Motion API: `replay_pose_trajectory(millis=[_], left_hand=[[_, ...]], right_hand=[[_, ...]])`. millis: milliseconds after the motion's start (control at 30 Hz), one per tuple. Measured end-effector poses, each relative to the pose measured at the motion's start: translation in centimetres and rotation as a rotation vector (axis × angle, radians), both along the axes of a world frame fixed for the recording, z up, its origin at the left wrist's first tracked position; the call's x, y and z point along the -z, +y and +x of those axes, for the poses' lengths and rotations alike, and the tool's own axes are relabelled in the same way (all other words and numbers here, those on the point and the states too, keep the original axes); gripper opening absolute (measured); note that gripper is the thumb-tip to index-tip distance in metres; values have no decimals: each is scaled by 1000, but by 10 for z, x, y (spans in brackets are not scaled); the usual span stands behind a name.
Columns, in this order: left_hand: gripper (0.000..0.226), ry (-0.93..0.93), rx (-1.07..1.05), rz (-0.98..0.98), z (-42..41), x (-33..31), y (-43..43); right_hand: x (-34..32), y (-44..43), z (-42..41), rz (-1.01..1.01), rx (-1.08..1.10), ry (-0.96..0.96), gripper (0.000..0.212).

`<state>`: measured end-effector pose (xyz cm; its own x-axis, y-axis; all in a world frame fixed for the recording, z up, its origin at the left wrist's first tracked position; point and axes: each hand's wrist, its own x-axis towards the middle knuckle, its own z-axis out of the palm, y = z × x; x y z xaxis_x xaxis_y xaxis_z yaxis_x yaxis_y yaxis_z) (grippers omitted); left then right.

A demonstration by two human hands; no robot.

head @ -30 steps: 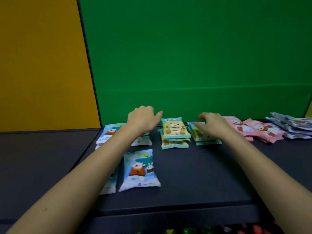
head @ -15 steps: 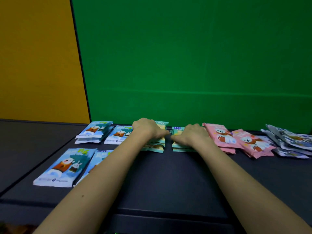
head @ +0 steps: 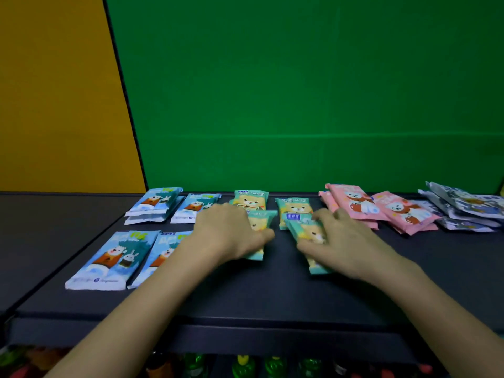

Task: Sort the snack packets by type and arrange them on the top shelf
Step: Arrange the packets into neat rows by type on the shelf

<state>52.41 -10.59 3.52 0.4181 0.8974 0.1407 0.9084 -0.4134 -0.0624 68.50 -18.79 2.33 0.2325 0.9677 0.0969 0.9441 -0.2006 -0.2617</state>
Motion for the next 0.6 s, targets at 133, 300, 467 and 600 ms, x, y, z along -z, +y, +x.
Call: replay_pose_trajectory(millis=[133, 300, 467, 600], left_hand=[[69, 99, 11, -23, -4, 18, -18], [80, 57, 71, 92, -25, 24, -22], [92, 37, 317, -187, -47, 42, -28], [77, 54, 287, -114, -45, 49, -33]], right_hand=[[18, -11, -13, -62, 7, -58, 74], [21, -19, 6, -12, -138, -110, 79], [29, -36, 7, -147, -244, 51, 83], [32, -36, -3, -92, -197, -19, 77]])
